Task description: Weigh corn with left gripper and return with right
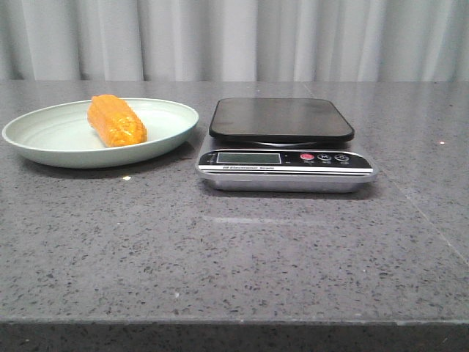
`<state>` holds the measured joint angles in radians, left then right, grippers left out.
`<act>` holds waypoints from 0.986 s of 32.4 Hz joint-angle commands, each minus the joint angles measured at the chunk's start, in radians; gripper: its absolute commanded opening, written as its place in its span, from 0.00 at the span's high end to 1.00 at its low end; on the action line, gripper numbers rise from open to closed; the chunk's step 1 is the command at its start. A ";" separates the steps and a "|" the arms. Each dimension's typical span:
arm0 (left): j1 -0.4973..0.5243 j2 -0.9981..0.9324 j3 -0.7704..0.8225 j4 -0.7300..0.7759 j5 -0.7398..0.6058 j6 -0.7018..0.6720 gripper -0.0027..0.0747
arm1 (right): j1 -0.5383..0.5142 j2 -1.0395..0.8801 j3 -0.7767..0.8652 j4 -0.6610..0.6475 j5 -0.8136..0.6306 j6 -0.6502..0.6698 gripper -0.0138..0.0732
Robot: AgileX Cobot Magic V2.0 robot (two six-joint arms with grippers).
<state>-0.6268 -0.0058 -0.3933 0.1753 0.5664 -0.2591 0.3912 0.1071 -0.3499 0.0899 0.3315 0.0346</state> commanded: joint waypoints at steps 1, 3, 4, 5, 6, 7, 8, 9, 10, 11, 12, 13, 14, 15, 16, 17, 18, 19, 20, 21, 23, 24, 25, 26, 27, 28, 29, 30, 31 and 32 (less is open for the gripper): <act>-0.003 -0.004 -0.025 -0.002 -0.079 0.000 0.80 | -0.004 0.012 -0.023 -0.001 -0.070 -0.010 0.65; -0.003 -0.004 -0.023 -0.002 -0.079 0.000 0.80 | -0.004 0.012 -0.023 -0.001 -0.070 -0.010 0.65; -0.003 -0.004 -0.021 -0.002 -0.079 0.000 0.80 | -0.004 0.012 -0.023 -0.001 -0.070 -0.010 0.65; -0.003 -0.004 -0.019 -0.002 -0.079 0.000 0.80 | -0.004 0.012 -0.023 -0.001 -0.070 -0.010 0.65; -0.003 -0.004 -0.017 -0.002 -0.079 0.000 0.80 | -0.004 0.012 -0.023 -0.001 -0.070 -0.010 0.65; -0.003 -0.004 -0.015 -0.002 -0.079 0.000 0.80 | -0.004 0.012 -0.023 -0.001 -0.070 -0.010 0.65; -0.003 -0.004 -0.012 -0.002 -0.081 0.000 0.80 | -0.004 0.012 -0.023 -0.001 -0.070 -0.010 0.65; -0.003 -0.004 0.003 -0.002 -0.096 0.000 0.80 | -0.004 0.012 -0.023 -0.001 -0.070 -0.010 0.65; -0.003 -0.004 0.021 -0.002 -0.103 0.000 0.80 | -0.004 0.012 -0.023 -0.001 -0.070 -0.010 0.65; 0.009 -0.004 0.038 -0.010 -0.103 0.000 0.80 | -0.004 0.012 -0.023 -0.001 -0.070 -0.010 0.65; 0.022 -0.004 0.055 -0.005 -0.105 0.007 0.80 | -0.004 0.012 -0.023 -0.001 -0.070 -0.010 0.65; 0.048 -0.004 0.078 0.022 -0.115 0.036 0.80 | -0.004 0.012 -0.023 -0.001 -0.070 -0.010 0.65; 0.082 -0.004 0.103 0.026 -0.137 0.067 0.80 | -0.004 0.012 -0.023 -0.001 -0.070 -0.010 0.65; 0.113 -0.004 0.131 0.015 -0.167 0.095 0.80 | -0.004 0.012 -0.023 -0.001 -0.070 -0.010 0.65; 0.159 -0.004 0.161 -0.011 -0.205 0.137 0.80 | -0.004 0.012 -0.023 -0.001 -0.070 -0.010 0.65; 0.198 -0.006 0.187 -0.037 -0.242 0.166 0.80 | -0.004 0.012 -0.023 -0.001 -0.070 -0.010 0.65; 0.252 -0.006 0.211 -0.056 -0.283 0.193 0.80 | -0.004 0.012 -0.023 -0.001 -0.070 -0.010 0.65; 0.308 -0.008 0.241 -0.071 -0.336 0.218 0.80 | -0.004 0.012 -0.023 -0.001 -0.070 -0.010 0.65; 0.350 -0.010 0.270 -0.075 -0.378 0.231 0.80 | -0.004 0.012 -0.023 -0.001 -0.070 -0.010 0.65; 0.391 -0.017 0.292 -0.075 -0.426 0.231 0.80 | -0.004 0.012 -0.023 -0.001 -0.070 -0.010 0.65; 0.473 -0.020 0.337 -0.075 -0.512 0.231 0.80 | -0.004 0.012 -0.023 -0.001 -0.070 -0.010 0.65; 0.514 -0.020 0.359 -0.075 -0.553 0.231 0.80 | -0.004 0.012 -0.023 -0.001 -0.069 -0.010 0.65; 0.552 -0.020 0.376 -0.075 -0.583 0.231 0.80 | -0.004 0.012 -0.023 -0.001 -0.069 -0.010 0.65; 0.581 -0.020 0.396 -0.075 -0.621 0.231 0.80 | -0.004 0.012 -0.023 -0.001 -0.069 -0.010 0.65; 0.606 -0.020 0.406 -0.077 -0.645 0.231 0.80 | -0.004 0.012 -0.023 -0.001 -0.069 -0.010 0.65; 0.636 -0.020 0.404 -0.077 -0.625 0.231 0.80 | -0.004 0.012 -0.023 -0.001 -0.068 -0.010 0.65; 0.663 -0.020 0.402 -0.077 -0.629 0.231 0.80 | -0.004 0.012 -0.023 -0.001 -0.069 -0.010 0.65; 0.683 -0.020 0.402 -0.077 -0.641 0.231 0.80 | -0.004 0.012 -0.023 -0.001 -0.069 -0.010 0.65; 0.702 -0.020 0.404 -0.077 -0.643 0.231 0.80 | -0.004 0.012 -0.023 -0.001 -0.069 -0.010 0.65; 0.727 -0.020 0.404 -0.079 -0.648 0.231 0.80 | -0.004 0.012 -0.023 -0.001 -0.069 -0.010 0.65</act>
<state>0.0547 -0.0058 0.0042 0.1106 0.0221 -0.0308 0.3912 0.1071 -0.3499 0.0899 0.3315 0.0346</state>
